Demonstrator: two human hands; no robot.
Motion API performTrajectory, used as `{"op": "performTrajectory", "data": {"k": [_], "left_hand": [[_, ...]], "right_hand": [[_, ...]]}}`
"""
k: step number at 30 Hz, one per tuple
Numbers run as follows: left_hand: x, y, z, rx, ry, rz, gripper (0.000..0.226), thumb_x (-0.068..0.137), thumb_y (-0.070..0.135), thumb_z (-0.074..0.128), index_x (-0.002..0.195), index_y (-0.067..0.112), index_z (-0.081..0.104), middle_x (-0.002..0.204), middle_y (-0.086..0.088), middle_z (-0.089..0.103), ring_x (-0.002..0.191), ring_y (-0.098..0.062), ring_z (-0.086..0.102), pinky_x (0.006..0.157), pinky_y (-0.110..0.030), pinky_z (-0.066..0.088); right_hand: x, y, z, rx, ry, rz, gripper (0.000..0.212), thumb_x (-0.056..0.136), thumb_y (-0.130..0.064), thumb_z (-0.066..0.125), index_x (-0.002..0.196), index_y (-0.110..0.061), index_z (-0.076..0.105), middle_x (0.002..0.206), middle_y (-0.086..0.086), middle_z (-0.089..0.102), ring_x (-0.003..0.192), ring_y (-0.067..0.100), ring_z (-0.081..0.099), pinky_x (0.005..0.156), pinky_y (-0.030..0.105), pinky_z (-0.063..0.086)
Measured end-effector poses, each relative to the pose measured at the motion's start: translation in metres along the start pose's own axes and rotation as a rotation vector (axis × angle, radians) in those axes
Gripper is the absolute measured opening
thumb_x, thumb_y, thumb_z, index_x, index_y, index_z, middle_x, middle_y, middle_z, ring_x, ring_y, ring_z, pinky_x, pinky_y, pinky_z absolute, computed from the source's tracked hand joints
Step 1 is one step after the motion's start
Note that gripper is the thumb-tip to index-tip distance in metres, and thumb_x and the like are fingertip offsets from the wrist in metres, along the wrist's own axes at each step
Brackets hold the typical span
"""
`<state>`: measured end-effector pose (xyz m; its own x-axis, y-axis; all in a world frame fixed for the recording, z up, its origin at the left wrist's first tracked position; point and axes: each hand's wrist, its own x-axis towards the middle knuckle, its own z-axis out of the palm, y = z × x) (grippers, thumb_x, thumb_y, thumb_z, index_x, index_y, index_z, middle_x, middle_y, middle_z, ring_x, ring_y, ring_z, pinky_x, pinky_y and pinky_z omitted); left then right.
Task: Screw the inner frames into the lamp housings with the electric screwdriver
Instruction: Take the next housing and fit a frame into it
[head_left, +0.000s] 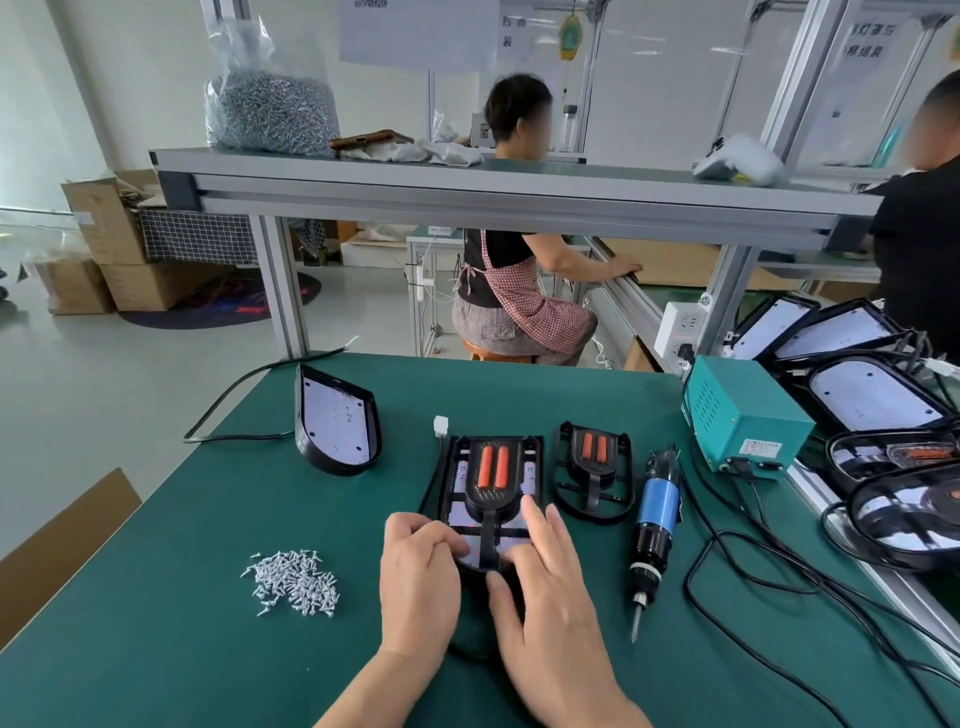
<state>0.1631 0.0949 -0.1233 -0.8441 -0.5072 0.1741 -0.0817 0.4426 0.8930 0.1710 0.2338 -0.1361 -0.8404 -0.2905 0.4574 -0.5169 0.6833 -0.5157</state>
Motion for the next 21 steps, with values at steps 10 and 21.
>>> {"op": "performTrajectory", "data": {"k": [10, 21], "left_hand": [[-0.009, 0.011, -0.012, -0.215, -0.010, 0.095, 0.027, 0.094, 0.006, 0.061, 0.077, 0.025, 0.070, 0.096, 0.007, 0.060, 0.097, -0.006, 0.057, 0.085, -0.017, 0.040], [0.036, -0.017, -0.094, 0.456, -0.143, 0.082, 0.012, 0.089, 0.017, 0.066, 0.080, 0.025, 0.069, 0.083, 0.010, 0.065, 0.090, -0.018, 0.060, 0.083, -0.035, 0.050]], "right_hand": [[-0.024, -0.010, -0.025, 0.067, 0.079, -0.027, 0.019, 0.089, -0.028, 0.073, 0.080, -0.018, 0.059, 0.140, -0.009, 0.056, 0.140, 0.008, 0.045, 0.107, 0.027, 0.042], [-0.025, -0.010, -0.021, 0.026, 0.138, 0.026, 0.024, 0.085, -0.013, 0.078, 0.076, -0.014, 0.056, 0.123, -0.001, 0.058, 0.128, 0.023, 0.056, 0.097, 0.039, 0.049]]}}
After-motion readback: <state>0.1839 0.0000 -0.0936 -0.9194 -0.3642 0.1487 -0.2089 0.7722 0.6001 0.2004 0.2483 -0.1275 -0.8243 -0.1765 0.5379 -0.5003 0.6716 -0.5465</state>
